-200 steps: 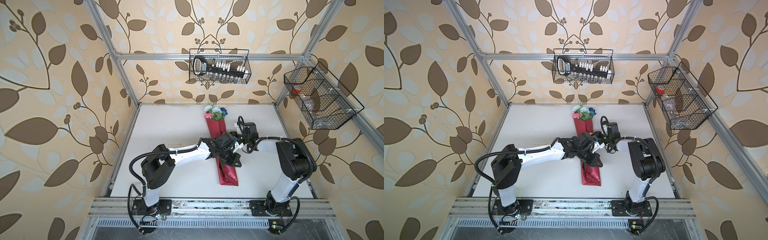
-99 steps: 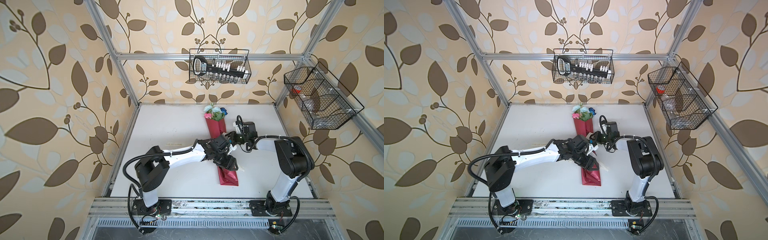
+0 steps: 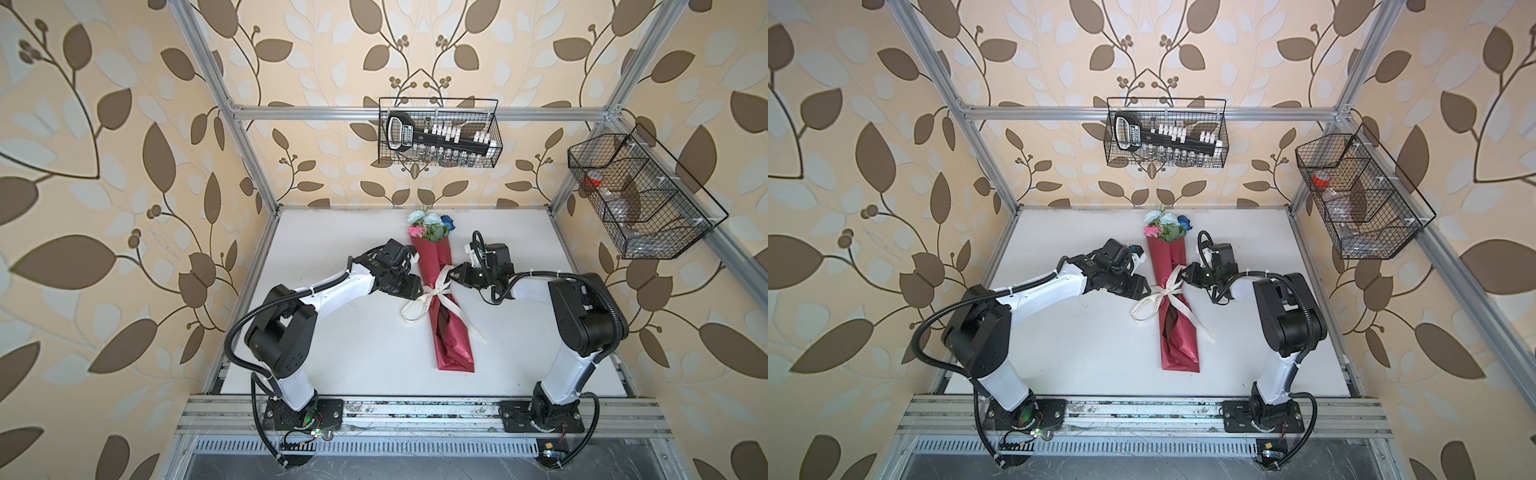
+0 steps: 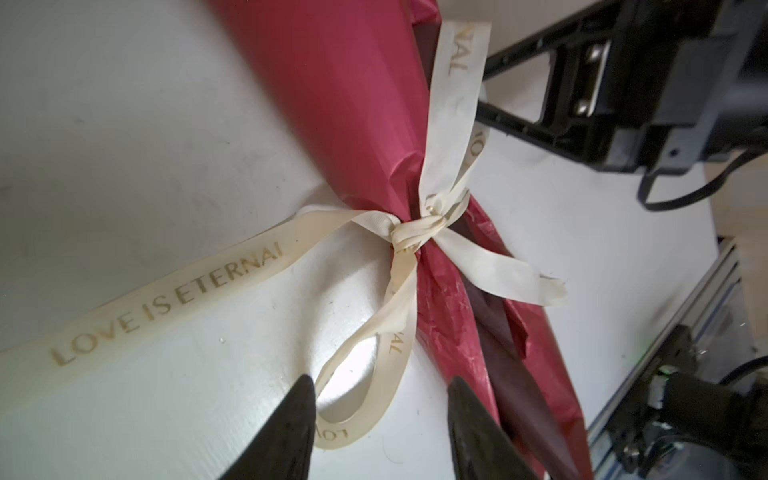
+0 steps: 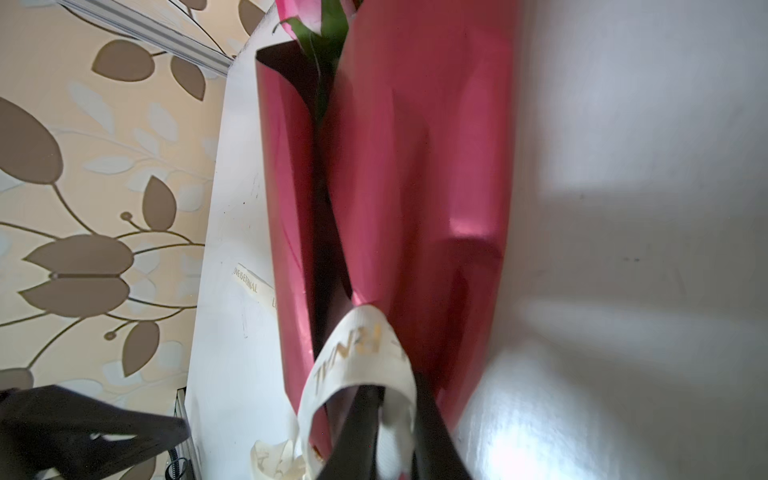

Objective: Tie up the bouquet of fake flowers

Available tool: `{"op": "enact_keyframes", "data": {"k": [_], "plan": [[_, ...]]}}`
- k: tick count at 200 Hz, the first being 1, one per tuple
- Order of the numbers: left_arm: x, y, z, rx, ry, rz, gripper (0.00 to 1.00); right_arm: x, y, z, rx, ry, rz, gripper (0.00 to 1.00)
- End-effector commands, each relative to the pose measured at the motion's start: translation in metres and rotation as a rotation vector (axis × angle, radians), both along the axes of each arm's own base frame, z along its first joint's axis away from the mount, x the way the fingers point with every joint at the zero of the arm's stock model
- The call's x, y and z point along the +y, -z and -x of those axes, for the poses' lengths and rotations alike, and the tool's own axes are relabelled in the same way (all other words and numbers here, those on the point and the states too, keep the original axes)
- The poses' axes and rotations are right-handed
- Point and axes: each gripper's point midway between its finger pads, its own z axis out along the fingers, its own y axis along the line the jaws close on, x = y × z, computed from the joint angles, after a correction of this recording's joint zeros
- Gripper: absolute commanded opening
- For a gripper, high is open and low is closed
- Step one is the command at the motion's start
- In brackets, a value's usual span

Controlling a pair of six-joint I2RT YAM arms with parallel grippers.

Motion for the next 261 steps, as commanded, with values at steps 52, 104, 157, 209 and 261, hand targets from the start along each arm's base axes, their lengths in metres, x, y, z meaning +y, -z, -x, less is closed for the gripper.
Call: {"op": "enact_keyframes", "data": {"k": [52,104,157,209,261], "plan": [[-0.025,0.021,-0.014,-0.003,0.205,-0.044,0.42,0.004,-0.004,0.004,-0.004,-0.009,-0.007,0.0],[-0.023,0.023,0.001,0.037,0.22,-0.026,0.48,0.003,-0.007,0.004,-0.01,-0.007,0.0,0.0],[-0.025,0.036,0.007,0.091,0.227,-0.026,0.26,0.003,-0.005,0.006,-0.005,-0.006,0.002,0.0],[-0.025,0.029,0.005,0.084,0.201,-0.017,0.0,-0.002,-0.015,0.011,-0.025,0.008,0.033,0.0],[-0.028,0.03,0.006,0.102,0.192,0.007,0.0,-0.001,-0.021,0.013,-0.032,0.012,0.044,0.11]]}}
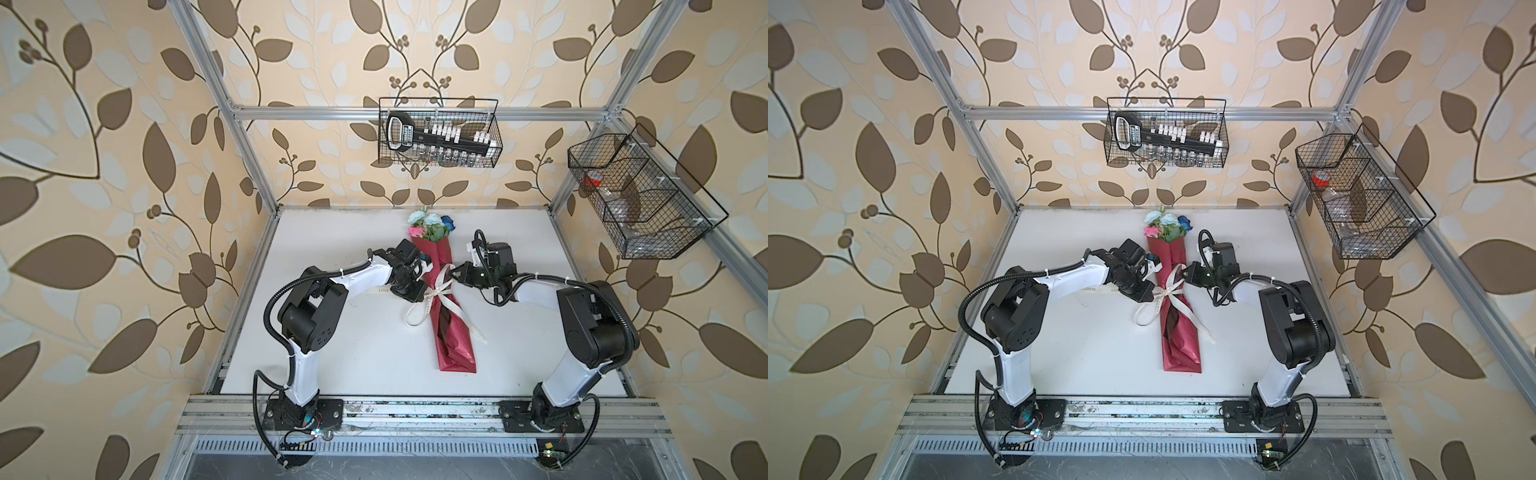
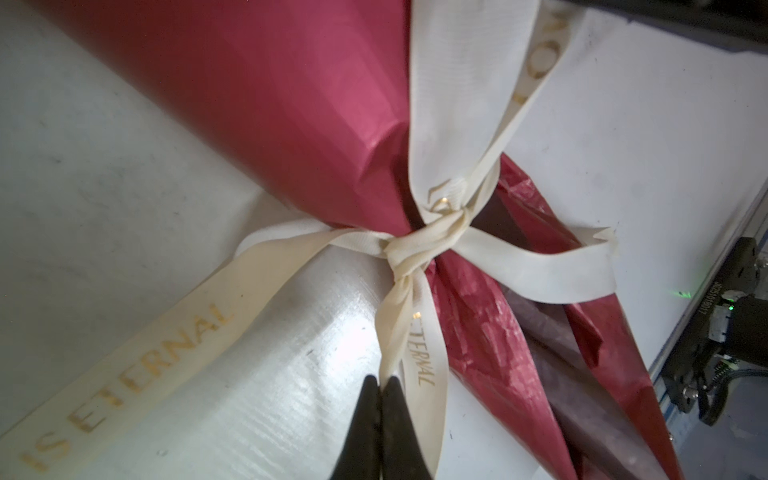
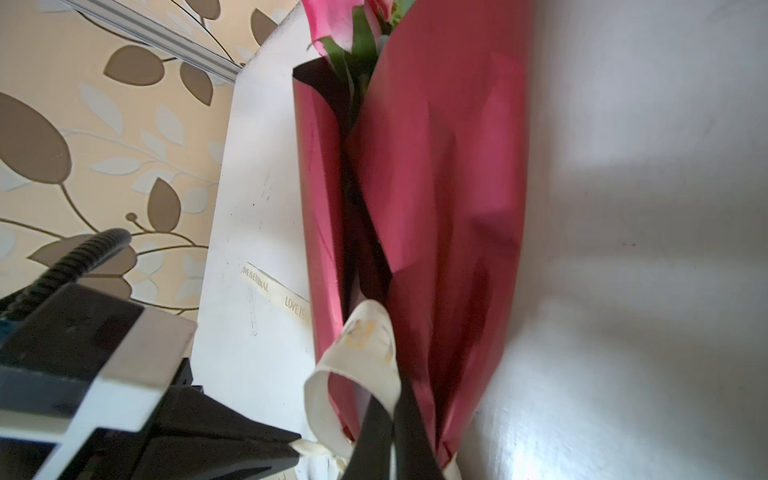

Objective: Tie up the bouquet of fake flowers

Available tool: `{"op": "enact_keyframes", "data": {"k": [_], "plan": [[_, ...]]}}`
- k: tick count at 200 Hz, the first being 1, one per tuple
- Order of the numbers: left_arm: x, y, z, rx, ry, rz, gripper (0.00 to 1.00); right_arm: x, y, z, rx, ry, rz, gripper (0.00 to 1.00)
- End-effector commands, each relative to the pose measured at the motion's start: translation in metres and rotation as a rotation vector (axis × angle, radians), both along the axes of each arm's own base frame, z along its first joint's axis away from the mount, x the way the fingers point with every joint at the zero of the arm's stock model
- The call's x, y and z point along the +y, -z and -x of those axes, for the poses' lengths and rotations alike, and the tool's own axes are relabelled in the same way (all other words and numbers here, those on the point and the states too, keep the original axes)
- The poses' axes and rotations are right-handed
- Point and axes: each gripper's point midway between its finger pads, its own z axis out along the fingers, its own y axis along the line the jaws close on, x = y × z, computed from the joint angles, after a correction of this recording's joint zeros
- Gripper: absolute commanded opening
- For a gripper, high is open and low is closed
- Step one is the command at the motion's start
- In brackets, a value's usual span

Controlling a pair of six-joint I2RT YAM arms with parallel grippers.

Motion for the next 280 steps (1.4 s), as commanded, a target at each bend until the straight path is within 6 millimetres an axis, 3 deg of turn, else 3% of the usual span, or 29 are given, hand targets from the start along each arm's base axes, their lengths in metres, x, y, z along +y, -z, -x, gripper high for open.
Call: {"op": "enact_keyframes", "data": {"k": [1,74,110,129,185,226,255,280], "plan": [[-0.006,-0.006,0.003,0.016,-0.002,0.033,0.0,-0.001,0.001,0.005,0.004,-0.002,0.027,0.12],[-0.009,-0.008,0.0,0.023,-0.014,0.045,0.0,-0.001,-0.007,0.015,-0.005,0.008,0.022,0.12],[-0.01,-0.008,-0.001,0.026,-0.022,0.047,0.0,-0.002,-0.01,0.019,-0.007,0.011,0.02,0.0],[-0.01,-0.008,0.0,0.033,-0.024,0.049,0.0,-0.001,-0.011,0.021,-0.01,0.001,0.027,0.0],[-0.002,0.008,0.001,0.06,-0.064,-0.004,0.0,-0.035,0.01,0.02,-0.008,0.09,0.229,0.0],[0.007,0.013,-0.001,0.055,-0.106,-0.031,0.0,-0.046,0.024,0.02,0.014,0.125,0.297,0.0],[0.011,0.0,-0.005,0.017,-0.133,-0.01,0.0,-0.049,0.014,0.019,-0.013,0.139,0.304,0.0],[0.0,-0.021,-0.007,0.01,-0.124,0.058,0.0,-0.049,-0.003,0.017,-0.049,0.145,0.297,0.0]]}}
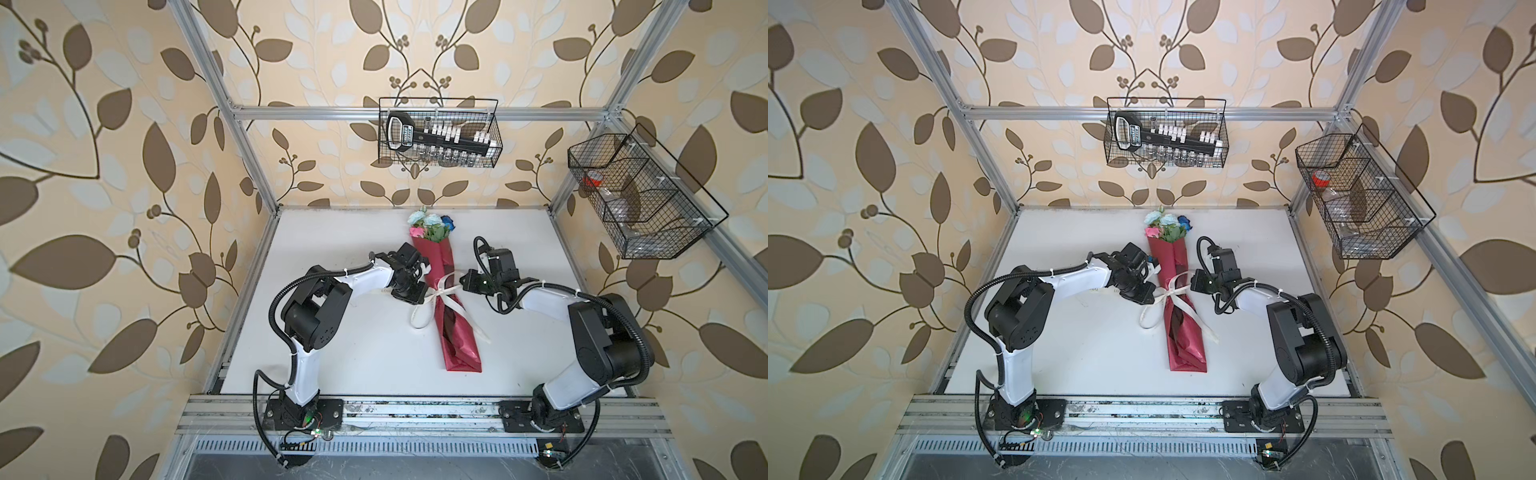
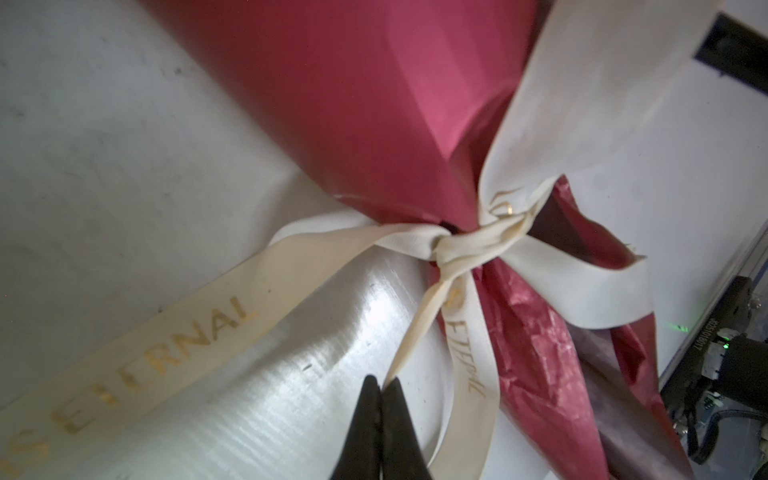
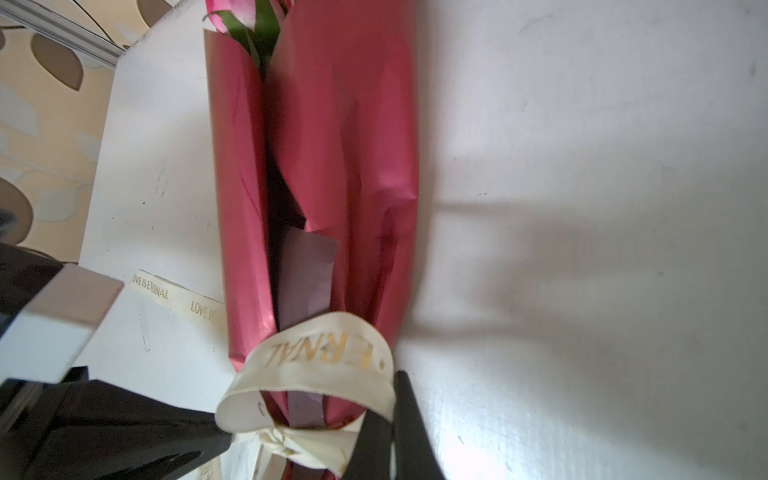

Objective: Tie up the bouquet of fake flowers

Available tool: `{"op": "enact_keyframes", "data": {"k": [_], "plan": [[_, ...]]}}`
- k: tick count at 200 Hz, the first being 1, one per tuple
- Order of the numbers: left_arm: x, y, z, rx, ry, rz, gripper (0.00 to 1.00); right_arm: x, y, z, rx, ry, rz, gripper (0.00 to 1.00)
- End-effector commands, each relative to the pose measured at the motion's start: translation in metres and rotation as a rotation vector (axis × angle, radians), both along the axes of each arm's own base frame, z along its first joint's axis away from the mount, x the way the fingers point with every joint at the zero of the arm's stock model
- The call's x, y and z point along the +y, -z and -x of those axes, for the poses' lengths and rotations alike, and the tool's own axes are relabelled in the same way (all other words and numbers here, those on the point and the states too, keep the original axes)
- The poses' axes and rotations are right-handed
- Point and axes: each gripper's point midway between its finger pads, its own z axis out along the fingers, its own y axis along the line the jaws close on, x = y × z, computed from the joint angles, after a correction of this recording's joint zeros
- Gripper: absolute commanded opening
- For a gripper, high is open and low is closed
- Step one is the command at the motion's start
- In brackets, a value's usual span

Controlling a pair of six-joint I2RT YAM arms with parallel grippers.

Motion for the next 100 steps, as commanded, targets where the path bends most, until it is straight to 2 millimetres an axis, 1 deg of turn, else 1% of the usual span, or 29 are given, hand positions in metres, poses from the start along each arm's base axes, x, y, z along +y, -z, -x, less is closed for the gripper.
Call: {"op": "enact_keyframes", "data": {"k": [1,16,35,48,62,100], "plan": [[-0.002,-0.036,-0.004,-0.04,-0.021,0.057,0.0,-0.01,-0.018,-0.003,-0.056,0.028,0.045,0.0],[-0.008,-0.045,-0.006,-0.042,-0.024,0.096,0.0,-0.011,-0.028,-0.002,-0.077,0.03,0.049,0.0],[-0.01,-0.05,-0.008,-0.042,-0.04,0.116,0.0,-0.015,-0.037,0.0,-0.097,0.042,0.067,0.0],[-0.011,-0.049,-0.011,-0.03,-0.06,0.122,0.0,-0.019,-0.035,0.003,-0.09,0.053,0.086,0.0],[-0.009,-0.042,-0.012,-0.005,-0.083,0.111,0.0,-0.025,-0.029,0.007,-0.08,0.069,0.108,0.0],[0.009,-0.018,-0.018,0.058,-0.166,0.084,0.0,-0.044,-0.007,0.018,-0.04,0.133,0.184,0.0]]}}
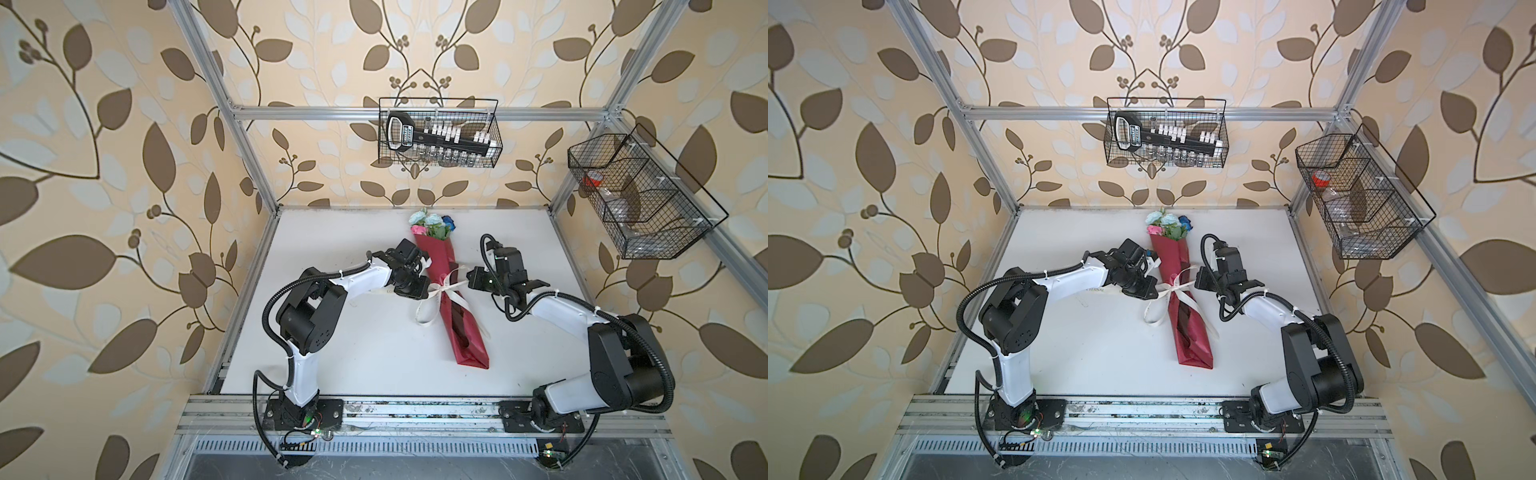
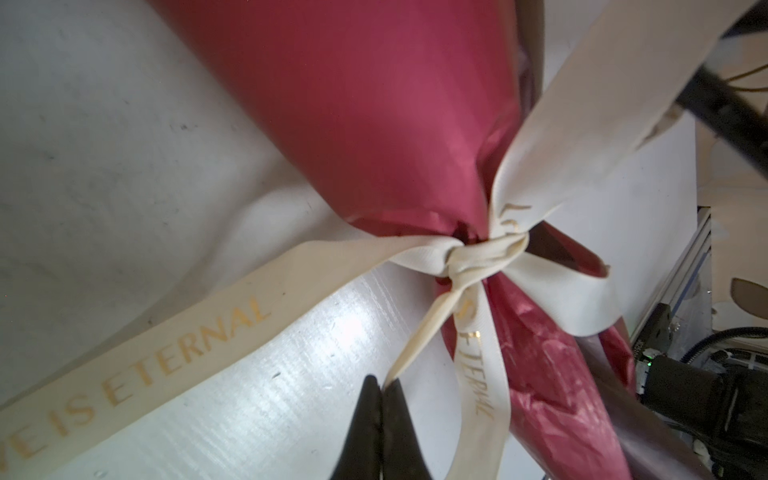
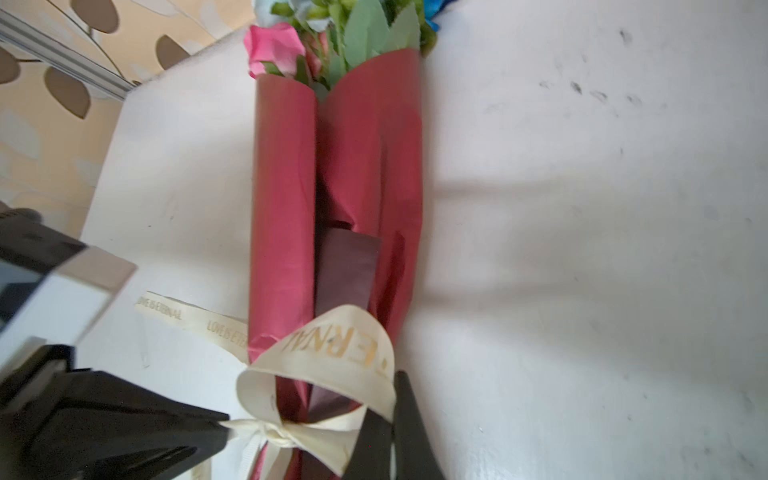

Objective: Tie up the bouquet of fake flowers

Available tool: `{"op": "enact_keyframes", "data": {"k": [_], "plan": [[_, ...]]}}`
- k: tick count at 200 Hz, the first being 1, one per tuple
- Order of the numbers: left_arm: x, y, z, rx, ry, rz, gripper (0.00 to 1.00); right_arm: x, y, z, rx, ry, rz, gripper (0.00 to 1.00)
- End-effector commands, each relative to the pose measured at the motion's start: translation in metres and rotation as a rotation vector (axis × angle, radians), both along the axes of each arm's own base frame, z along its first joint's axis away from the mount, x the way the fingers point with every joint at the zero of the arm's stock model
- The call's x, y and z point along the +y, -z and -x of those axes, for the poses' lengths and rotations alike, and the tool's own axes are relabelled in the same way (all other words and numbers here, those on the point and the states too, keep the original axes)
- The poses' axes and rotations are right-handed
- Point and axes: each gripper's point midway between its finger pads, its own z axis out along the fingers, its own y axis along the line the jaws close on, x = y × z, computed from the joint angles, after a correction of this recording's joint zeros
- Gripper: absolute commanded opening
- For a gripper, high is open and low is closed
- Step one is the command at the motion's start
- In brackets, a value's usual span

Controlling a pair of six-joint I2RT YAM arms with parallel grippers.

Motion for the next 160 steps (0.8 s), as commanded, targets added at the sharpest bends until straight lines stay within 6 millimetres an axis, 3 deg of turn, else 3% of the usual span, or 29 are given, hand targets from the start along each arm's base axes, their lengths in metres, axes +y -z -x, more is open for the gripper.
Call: {"op": "enact_keyframes", "data": {"k": [1,107,135,160], "plan": [[0.019,0.006,-0.007,0.054,-0.08,-0.01,0.0,-0.025,0.017,0.008,0.027,0.08,0.102,0.0],[0.078,0.054,-0.015,0.159,-0.236,-0.113,0.0,-0.055,0.055,0.018,0.108,0.218,0.194,0.0],[0.09,0.056,-0.021,0.159,-0.272,-0.109,0.0,-0.047,0.062,0.017,0.112,0.192,0.158,0.0],[0.075,0.045,-0.021,0.172,-0.233,-0.028,0.0,-0.015,0.058,0.012,0.079,0.088,0.018,0.0]]}}
